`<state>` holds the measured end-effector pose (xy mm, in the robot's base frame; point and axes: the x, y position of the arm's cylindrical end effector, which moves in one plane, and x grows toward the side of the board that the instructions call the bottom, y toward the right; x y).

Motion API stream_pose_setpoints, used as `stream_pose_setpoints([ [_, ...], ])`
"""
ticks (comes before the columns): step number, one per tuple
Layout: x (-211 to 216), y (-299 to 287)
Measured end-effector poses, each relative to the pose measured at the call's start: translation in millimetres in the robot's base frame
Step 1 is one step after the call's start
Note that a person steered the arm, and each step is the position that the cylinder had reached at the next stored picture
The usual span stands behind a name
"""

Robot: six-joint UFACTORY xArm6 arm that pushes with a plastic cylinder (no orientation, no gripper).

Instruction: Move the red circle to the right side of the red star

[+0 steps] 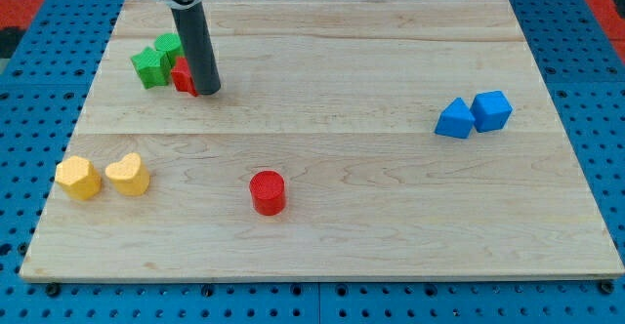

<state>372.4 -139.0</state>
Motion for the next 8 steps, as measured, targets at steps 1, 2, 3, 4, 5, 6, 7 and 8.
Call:
stream_pose_setpoints([
  [1, 0.0, -2.1],
  [2, 16.6, 113.5],
  [3, 97.7, 195.2],
  [4, 174.8, 230.2],
  [5, 219.0, 219.9],
  [6, 245.9, 192.1],
  [7, 227.2, 163.0],
  [8, 174.0, 154.4],
])
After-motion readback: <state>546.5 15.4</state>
